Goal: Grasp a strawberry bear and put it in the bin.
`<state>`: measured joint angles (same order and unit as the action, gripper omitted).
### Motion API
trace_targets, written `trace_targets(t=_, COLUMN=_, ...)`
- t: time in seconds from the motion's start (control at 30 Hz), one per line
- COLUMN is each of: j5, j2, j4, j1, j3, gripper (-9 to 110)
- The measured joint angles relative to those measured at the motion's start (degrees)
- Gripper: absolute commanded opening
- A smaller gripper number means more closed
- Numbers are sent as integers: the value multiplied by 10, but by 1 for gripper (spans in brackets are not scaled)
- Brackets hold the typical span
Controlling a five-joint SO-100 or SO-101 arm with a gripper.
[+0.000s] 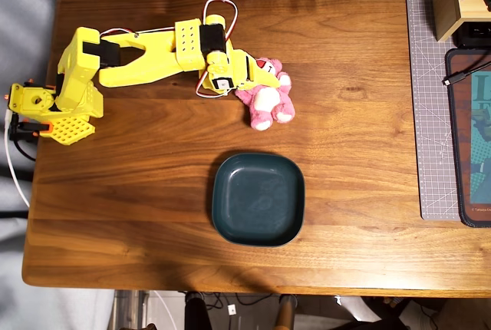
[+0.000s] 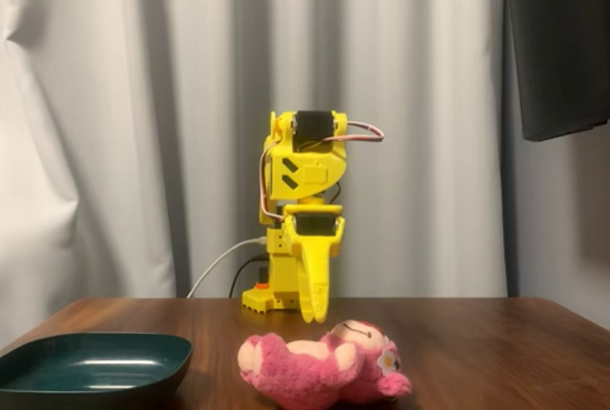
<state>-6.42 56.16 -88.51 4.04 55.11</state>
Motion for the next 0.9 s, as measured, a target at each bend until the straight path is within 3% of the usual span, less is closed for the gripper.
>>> trace_targets(t=0.2, j5=0, j2=-44, j4=-2, j1=16, j3=-54, gripper=47)
trace_targets(t=0.47, j5=0, j2=-175, j4=-96, j1=18, j3=-258, gripper=52)
trace_targets(t=0.9, j5=0, j2=-253, j4=-99, j1=30, j3=-358, gripper=52)
